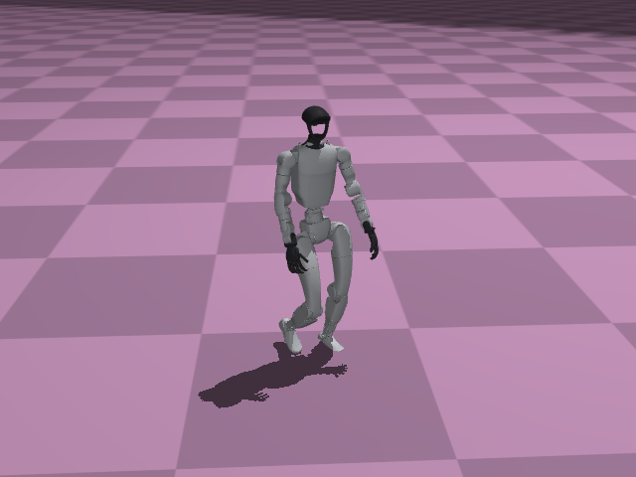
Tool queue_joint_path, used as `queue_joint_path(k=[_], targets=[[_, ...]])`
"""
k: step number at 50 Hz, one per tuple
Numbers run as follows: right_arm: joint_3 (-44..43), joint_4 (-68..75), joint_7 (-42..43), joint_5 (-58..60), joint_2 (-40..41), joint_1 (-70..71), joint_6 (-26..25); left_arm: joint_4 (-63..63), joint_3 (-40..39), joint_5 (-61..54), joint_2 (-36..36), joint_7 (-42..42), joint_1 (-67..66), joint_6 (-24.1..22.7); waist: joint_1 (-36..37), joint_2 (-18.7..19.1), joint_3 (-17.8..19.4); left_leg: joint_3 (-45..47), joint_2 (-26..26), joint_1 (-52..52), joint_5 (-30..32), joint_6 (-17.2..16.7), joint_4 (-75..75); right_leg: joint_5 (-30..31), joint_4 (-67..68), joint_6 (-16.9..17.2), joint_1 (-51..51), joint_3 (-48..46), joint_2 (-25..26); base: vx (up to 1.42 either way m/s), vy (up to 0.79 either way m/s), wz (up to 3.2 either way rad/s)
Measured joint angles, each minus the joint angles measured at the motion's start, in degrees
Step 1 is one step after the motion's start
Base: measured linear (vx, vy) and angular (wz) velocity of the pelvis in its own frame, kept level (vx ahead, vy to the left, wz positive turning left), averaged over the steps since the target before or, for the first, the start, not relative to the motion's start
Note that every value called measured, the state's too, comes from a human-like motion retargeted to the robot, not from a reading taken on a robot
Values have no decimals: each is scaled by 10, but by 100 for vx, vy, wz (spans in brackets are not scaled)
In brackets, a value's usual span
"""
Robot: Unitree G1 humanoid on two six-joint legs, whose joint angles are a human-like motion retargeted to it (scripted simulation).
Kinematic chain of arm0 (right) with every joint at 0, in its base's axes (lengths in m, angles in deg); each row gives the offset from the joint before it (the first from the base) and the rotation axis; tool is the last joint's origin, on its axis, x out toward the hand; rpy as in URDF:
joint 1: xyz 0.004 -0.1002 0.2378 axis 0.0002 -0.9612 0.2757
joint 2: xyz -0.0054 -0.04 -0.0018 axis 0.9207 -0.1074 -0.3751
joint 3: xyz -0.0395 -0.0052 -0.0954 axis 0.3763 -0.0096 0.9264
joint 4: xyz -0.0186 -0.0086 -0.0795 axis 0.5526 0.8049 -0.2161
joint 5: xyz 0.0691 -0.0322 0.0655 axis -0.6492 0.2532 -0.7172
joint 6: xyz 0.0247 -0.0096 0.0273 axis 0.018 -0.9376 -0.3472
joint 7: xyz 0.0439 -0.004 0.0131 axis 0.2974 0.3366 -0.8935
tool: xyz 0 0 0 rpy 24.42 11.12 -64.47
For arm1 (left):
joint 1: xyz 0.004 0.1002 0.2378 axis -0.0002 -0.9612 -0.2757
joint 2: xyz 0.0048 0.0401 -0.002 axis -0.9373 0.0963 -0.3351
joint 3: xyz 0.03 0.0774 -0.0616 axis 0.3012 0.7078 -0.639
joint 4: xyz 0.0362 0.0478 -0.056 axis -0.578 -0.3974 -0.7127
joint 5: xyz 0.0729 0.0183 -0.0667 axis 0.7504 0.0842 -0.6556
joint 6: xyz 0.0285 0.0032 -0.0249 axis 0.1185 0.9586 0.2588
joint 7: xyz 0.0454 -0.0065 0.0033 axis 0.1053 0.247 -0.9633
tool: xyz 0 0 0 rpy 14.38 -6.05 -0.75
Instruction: Walk
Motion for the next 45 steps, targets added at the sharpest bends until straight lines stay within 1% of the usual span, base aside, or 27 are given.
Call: queue_joint_path(k=[2, 4, 7, 10, 12, 15, 17, 20, 22, 23, 25, 28, 30, 32, 35, 38, 45], targets=[[3, 2, 0, -1, 2, -14, 1, 15, -2, -14, -10, -15, 22, -6, -13, 5, 10, -14, 6, 41, -17, -3, -10, -9, -63, 3, -32, -12, 4, 69, -2, 43], [3, 7, 0, -2, 6, -27, -1, 34, -6, -28, -19, -30, 42, -12, -20, 10, 22, -27, 16, 80, -36, -5, -13, 1, -145, 14, -53, -18, 15, 68, -4, 43], [0, 22, 3, 2, 13, -44, -5, 65, -11, -40, -29, -48, 61, -26, -23, 20, 33, -44, 37, 125, -64, -8, -13, 40, -296, 38, -63, -15, 43, 67, -8, 38], [-4, 42, 4, 9, 21, -58, -6, 89, -16, -41, -31, -59, 63, -37, -18, 32, 32, -57, 54, 148, -93, -13, 6, 85, -429, 55, -53, -3, 73, 66, -12, 29], [-2, 50, 6, 14, 25, -76, -6, 95, -17, -38, -20, -65, 46, -41, -12, 32, 24, -58, 54, 152, -114, -16, 49, 93, -415, 55, -57, 9, 81, 64, -15, 23], [0, 63, 5, 26, 27, -84, -7, 87, -21, -34, -4, -63, 15, -39, -5, 43, 14, -75, 67, 152, -121, -31, 128, 105, -387, 40, -43, 16, 104, 61, -16, 25], [5, 71, -1, 36, 23, -73, -7, 63, -27, -30, 10, -52, 0, -35, -3, 66, 20, -76, 103, 138, -79, -58, 213, 102, -395, 18, -13, 3, 132, 54, -16, 31], [15, 65, -3, 45, 12, -63, -6, 26, -24, -15, 31, -34, -32, -26, 15, 92, 22, -80, 131, 90, -7, -91, 355, 84, -407, -12, 22, -6, 166, 47, -16, 17], [18, 57, -6, 51, 1, -49, -4, 2, -20, -1, 41, -18, -45, -18, 31, 100, 25, -72, 144, 49, 16, -92, 423, 77, -433, -23, 50, -9, 177, 41, -15, 14], [19, 52, -6, 52, -5, -41, -3, -7, -18, 6, 45, -11, -51, -15, 39, 102, 26, -65, 151, 28, 16, -86, 448, 74, -446, -25, 64, -10, 179, 38, -15, 11], [18, 44, -5, 54, -16, -26, -2, -21, -13, 19, 50, 2, -62, -8, 57, 104, 28, -48, 162, -12, -4, -68, 474, 69, -473, -27, 92, -12, 180, 35, -15, 8], [11, 35, -2, 52, -29, -5, -3, -31, -12, 30, 57, 18, -74, -3, 79, 103, 30, -24, 168, -56, -48, -40, 444, 62, -506, -26, 131, -14, 176, 32, -13, 3], [5, 31, -1, 47, -34, 6, -3, -30, -13, 33, 62, 26, -79, -2, 88, 101, 31, -13, 163, -71, -73, -28, 386, 56, -524, -24, 154, -15, 170, 31, -11, 2], [0, 30, -4, 43, -34, 14, -4, -28, -14, 34, 66, 32, -77, -1, 92, 97, 31, -10, 148, -71, -80, -23, 305, 52, -540, -21, 172, -13, 162, 31, -8, 4], [-6, 32, -11, 36, -30, 17, -5, -23, -15, 36, 72, 37, -71, 0, 89, 91, 26, -11, 123, -52, -66, -24, 183, 44, -556, -17, 191, -10, 150, 30, -4, 10], [-8, 40, -23, 32, -20, 13, -8, -18, -14, 35, 73, 37, -60, 1, 77, 85, 20, -10, 109, -20, -40, -23, 104, 32, -564, -16, 207, -8, 143, 27, 0, 15], [-9, 64, -41, 29, -3, -12, -15, -1, -7, 25, 66, 26, -25, -4, 52, 82, 5, -6, 104, 27, -52, -11, 39, 10, -564, -14, 225, -9, 136, 20, 3, 10]])
